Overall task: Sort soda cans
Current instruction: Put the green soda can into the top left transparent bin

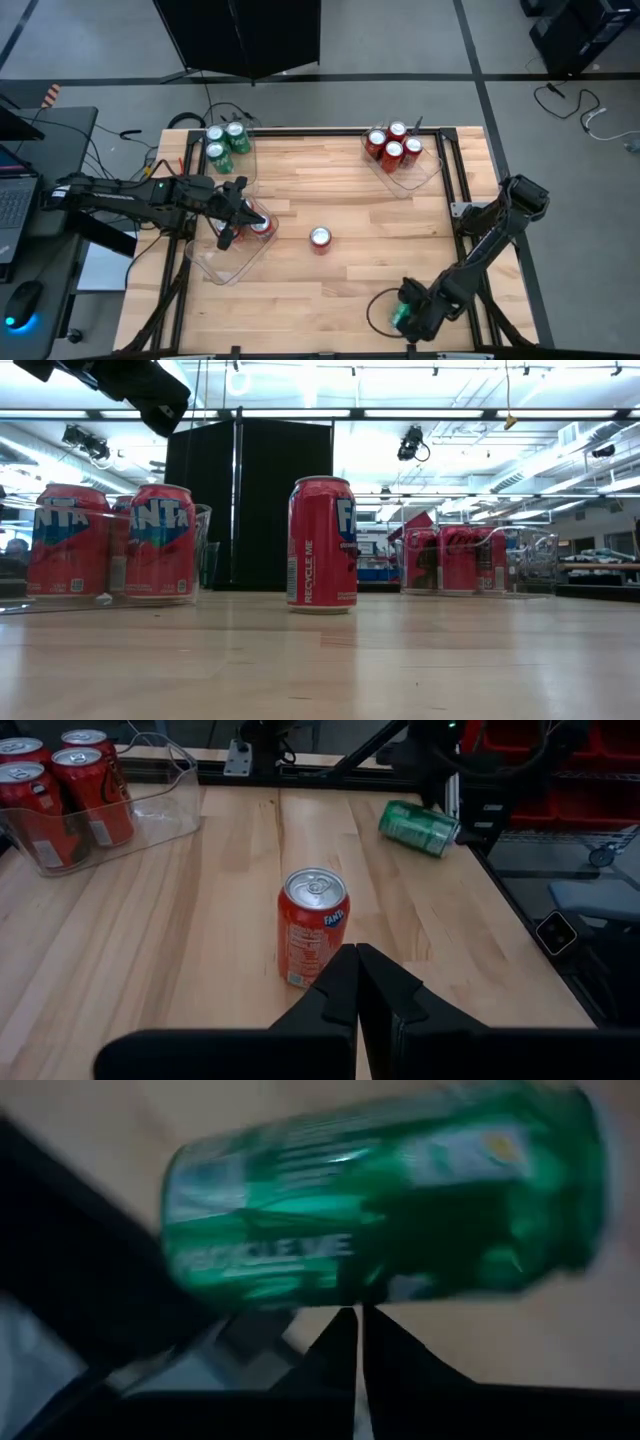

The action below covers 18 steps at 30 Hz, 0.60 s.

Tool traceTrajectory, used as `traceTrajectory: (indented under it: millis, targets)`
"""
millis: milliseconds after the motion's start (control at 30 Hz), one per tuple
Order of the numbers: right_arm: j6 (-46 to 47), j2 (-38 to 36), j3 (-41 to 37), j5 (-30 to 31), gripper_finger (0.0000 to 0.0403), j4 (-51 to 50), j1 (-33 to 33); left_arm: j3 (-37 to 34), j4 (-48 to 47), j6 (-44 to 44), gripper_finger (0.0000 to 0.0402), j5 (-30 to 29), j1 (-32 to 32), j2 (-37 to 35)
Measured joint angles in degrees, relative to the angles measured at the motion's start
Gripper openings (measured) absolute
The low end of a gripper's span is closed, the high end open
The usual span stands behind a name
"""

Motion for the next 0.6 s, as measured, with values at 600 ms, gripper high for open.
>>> traceTrajectory:
  millis: [600]
  targets:
    - [-11.34,-0.04,6.19,9.06,0.0123,-7.74,-14.64,0.00,0.04,-0.17,0.0007,0.00,0.00,0.00]
